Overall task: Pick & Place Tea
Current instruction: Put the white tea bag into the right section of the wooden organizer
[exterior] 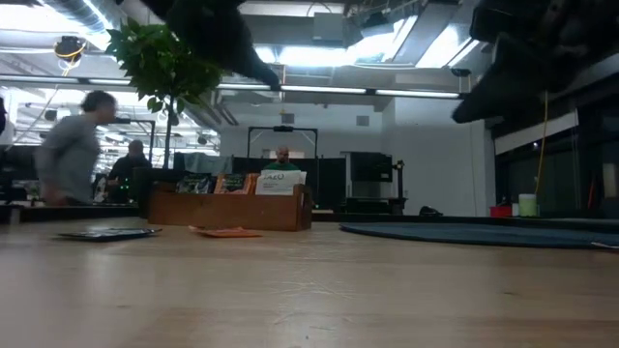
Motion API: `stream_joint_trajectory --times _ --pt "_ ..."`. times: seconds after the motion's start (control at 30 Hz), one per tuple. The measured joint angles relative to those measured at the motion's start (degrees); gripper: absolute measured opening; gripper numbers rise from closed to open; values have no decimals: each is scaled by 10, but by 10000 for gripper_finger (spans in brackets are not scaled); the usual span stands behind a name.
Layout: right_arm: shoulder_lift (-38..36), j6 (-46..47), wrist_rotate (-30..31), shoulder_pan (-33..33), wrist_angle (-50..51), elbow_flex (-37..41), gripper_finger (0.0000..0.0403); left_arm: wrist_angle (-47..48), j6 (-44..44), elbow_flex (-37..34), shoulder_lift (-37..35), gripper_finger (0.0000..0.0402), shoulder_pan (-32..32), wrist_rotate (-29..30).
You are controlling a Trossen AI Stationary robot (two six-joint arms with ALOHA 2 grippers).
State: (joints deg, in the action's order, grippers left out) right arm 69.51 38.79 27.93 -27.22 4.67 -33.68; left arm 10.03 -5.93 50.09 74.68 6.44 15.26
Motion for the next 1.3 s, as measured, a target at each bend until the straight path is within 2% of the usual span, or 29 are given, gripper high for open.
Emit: stream_joint_trajectory --times 0.13,0.23,0.43,0.6,0.83,1.3 --pt "5 90 1 -25 162 -61 4 -53 25 -41 4 3 6 0" --pt "5 186 -25 -47 263 -88 3 -60 55 -51 4 2 8 -8" --pt "6 386 -87 -100 385 -89 5 -61 88 -56 5 10 8 -66" --pt "8 466 -120 -144 394 -88 4 -60 84 -56 5 12 8 -75" --pt "59 549 -186 -181 441 -88 2 -65 82 -56 5 8 7 -75" --pt "119 558 -199 -190 447 -84 2 -90 82 -56 5 8 7 -75"
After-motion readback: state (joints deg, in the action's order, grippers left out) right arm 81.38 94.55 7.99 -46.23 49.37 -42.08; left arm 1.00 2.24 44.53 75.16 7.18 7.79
